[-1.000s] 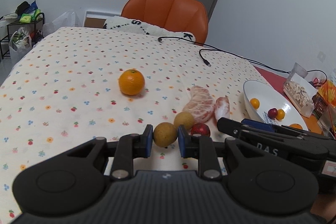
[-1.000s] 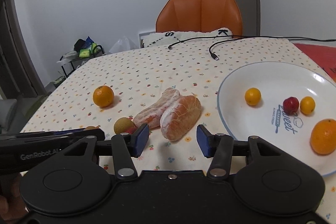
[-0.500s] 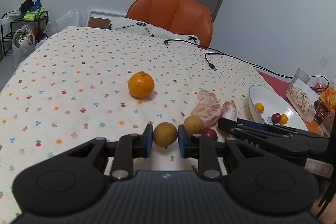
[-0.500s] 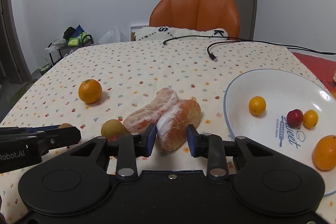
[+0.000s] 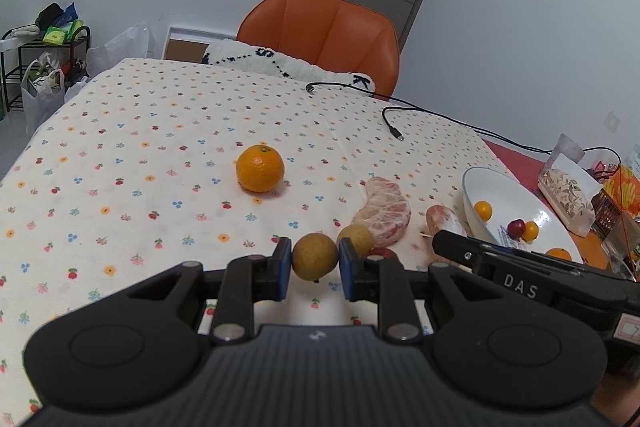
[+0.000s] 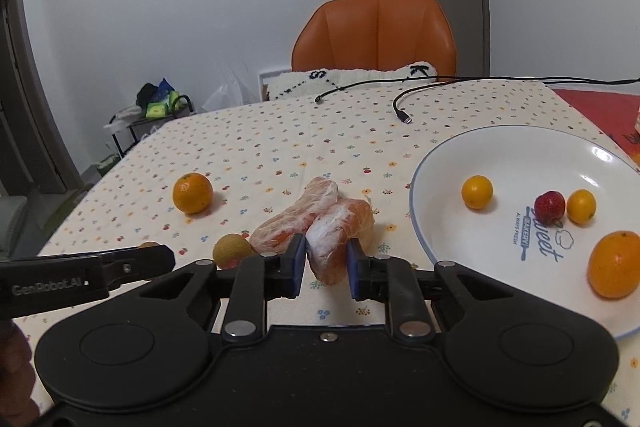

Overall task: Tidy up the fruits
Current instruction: 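Carry the brown fruit and the pomelo piece over the white plate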

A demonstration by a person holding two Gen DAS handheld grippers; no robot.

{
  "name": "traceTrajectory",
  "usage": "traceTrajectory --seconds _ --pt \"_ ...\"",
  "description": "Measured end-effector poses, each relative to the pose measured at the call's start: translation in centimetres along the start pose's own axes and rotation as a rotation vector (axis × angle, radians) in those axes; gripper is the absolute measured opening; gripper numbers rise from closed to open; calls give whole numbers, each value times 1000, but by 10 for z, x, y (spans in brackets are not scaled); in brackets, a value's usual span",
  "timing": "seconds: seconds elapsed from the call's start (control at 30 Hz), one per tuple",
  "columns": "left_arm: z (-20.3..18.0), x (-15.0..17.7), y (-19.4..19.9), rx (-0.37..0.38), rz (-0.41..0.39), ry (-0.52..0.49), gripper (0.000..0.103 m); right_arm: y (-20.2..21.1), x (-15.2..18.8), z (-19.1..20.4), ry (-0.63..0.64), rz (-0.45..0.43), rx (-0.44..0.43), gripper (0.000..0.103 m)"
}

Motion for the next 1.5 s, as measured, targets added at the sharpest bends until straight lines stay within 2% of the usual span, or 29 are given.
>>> traceTrajectory --seconds 0.53,0.97,1.5 --pt "-28 -18 4 39 -43 -46 23 37 -20 -7 -29 -96 -30 19" --pt "-67 -27 -1 86 -56 -96 23 63 -36 -49 -69 -160 17 19" --pt "-105 -32 -13 131 -54 -146 23 75 -38 -97 -125 -181 83 19"
Point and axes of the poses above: each gripper's, at about its wrist camera, not at the fingertips, and y roughly against the way its jaws point, z to its left, x to its underside, the point moved 6 cm from there along -y, roughly the way its jaws point, and after that the axes turned 12 degrees about -y, right-handed, at the moved point
